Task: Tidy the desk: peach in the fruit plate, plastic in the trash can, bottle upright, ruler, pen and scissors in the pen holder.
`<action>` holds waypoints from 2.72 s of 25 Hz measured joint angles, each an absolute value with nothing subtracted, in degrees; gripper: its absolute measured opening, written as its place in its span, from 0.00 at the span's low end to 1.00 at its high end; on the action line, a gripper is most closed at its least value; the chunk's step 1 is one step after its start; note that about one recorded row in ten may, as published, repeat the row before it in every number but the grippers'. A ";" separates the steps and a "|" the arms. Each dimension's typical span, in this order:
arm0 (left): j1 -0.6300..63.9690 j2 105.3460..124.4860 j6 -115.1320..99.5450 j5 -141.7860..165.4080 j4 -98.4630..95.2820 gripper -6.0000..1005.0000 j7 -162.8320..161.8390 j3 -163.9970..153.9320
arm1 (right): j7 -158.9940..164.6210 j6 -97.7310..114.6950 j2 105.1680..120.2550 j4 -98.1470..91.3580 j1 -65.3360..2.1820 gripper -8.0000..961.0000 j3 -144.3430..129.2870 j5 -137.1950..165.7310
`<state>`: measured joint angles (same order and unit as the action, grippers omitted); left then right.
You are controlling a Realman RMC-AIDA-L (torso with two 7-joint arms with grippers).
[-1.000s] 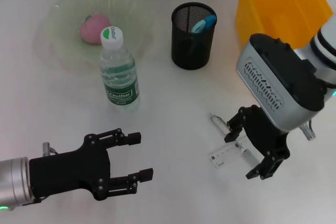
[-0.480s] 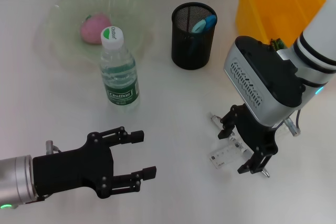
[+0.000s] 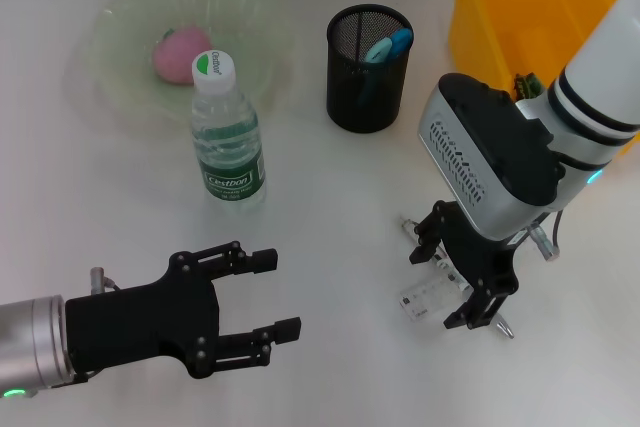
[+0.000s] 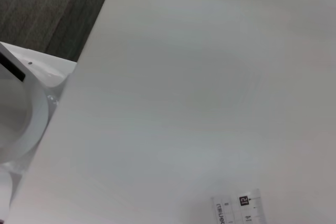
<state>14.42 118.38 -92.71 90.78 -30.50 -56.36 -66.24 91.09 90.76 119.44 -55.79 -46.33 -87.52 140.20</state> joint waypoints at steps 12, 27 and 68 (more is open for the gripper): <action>14.39 118.39 -93.01 90.62 -30.50 0.76 -56.34 -66.18 | 91.10 88.44 119.54 -49.29 -49.28 0.75 -87.45 140.12; 14.41 118.39 -93.14 90.31 -31.11 0.76 -56.33 -66.18 | 95.20 88.54 119.56 -55.46 -47.27 0.40 -86.08 139.91; 14.52 118.56 -98.90 90.42 -30.87 0.76 -55.68 -66.27 | 65.63 63.39 119.53 -22.33 -45.06 0.40 -59.65 63.51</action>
<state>14.52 118.56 -98.90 90.42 -30.87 -55.67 -66.27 65.63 63.39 119.53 -22.33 -45.06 -59.65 63.51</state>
